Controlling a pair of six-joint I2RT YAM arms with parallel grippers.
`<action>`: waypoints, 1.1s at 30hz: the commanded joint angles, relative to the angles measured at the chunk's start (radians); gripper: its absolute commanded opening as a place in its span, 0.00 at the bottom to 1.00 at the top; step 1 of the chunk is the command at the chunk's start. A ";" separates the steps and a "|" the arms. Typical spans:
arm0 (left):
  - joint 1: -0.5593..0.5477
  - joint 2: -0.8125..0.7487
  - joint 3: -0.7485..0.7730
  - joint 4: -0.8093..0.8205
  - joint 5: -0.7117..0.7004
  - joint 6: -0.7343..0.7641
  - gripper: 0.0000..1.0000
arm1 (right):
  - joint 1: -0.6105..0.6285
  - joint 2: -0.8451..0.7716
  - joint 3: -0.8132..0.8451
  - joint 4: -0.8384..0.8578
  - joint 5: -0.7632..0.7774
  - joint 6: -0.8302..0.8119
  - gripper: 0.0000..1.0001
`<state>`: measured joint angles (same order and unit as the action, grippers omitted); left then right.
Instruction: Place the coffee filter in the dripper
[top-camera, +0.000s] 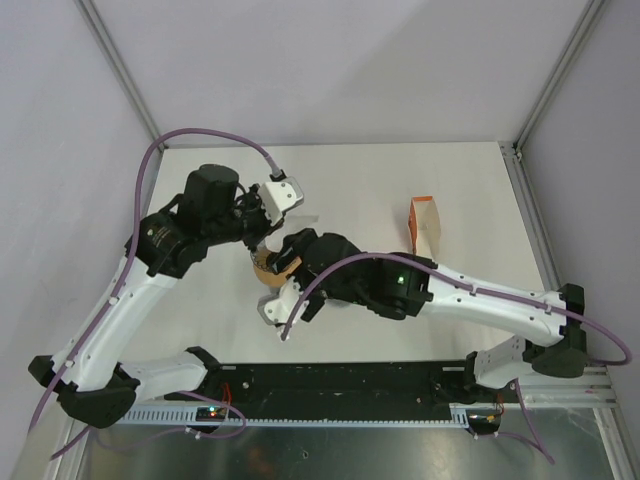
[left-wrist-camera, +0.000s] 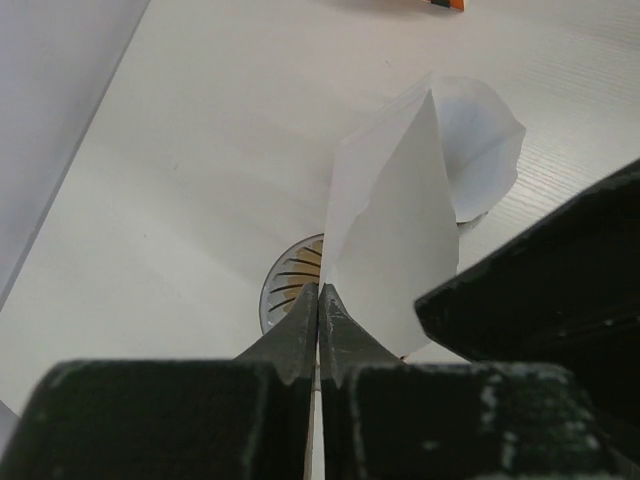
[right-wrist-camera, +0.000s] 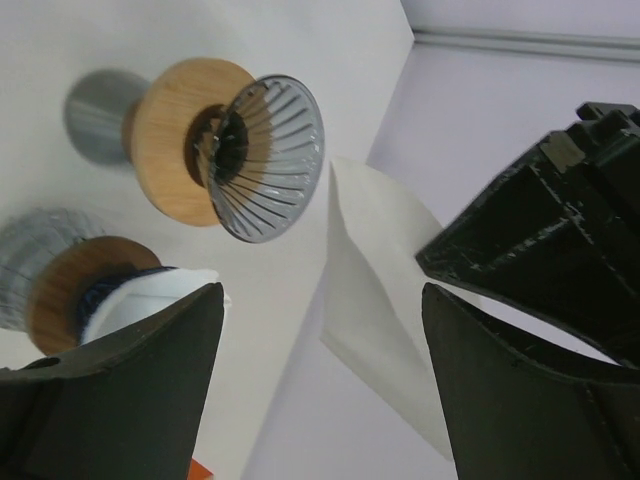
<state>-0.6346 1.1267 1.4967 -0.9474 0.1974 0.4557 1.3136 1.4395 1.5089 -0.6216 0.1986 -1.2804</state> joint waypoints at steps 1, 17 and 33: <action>-0.010 -0.002 0.037 -0.019 0.016 0.026 0.00 | -0.002 0.027 0.072 -0.016 0.116 -0.067 0.83; -0.011 -0.002 0.055 -0.035 -0.044 0.028 0.00 | -0.065 0.140 0.166 -0.125 0.169 -0.005 0.32; -0.010 0.042 0.111 -0.057 -0.367 0.047 0.00 | -0.176 0.080 0.160 -0.051 -0.324 0.167 0.00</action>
<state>-0.6422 1.1736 1.5688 -0.9997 -0.0525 0.4725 1.1923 1.5829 1.6314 -0.6800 0.1402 -1.1995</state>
